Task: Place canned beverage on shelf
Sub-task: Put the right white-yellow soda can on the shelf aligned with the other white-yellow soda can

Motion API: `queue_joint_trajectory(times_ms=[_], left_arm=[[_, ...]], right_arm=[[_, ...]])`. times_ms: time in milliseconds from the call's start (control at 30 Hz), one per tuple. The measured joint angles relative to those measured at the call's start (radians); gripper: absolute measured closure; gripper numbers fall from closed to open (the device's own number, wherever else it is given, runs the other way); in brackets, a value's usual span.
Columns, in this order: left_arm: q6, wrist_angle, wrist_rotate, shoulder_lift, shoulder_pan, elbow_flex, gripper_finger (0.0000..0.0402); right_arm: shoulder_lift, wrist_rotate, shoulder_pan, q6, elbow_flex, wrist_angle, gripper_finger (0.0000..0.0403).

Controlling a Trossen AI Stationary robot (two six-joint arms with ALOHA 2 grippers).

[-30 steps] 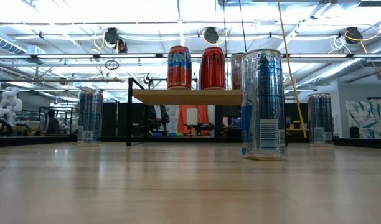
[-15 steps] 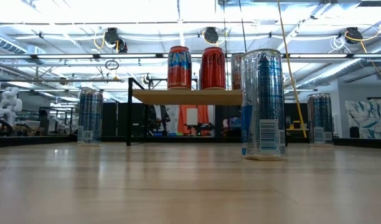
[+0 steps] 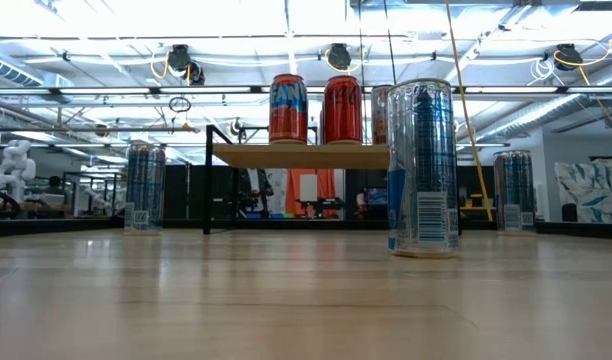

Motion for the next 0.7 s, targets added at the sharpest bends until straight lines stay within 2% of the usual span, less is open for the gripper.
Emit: queue_joint_trajectory(times_ms=[67,333,700], left_arm=[[-0.005,-0.002,0.0,0.001,0.0,-0.001,0.0143],[0.008,-0.048,-0.108,0.0,0.001,0.0,0.0143],[0.141,-0.061,-0.15,0.032,0.016,0.001,0.0143]], right_arm=[[-0.009,0.007,0.0,0.022,0.0,-0.029,0.0139],[-0.058,0.127,0.001,0.037,0.0,-0.119,0.006],[-0.094,0.137,0.0,0.027,0.0,-0.131,0.0049]])
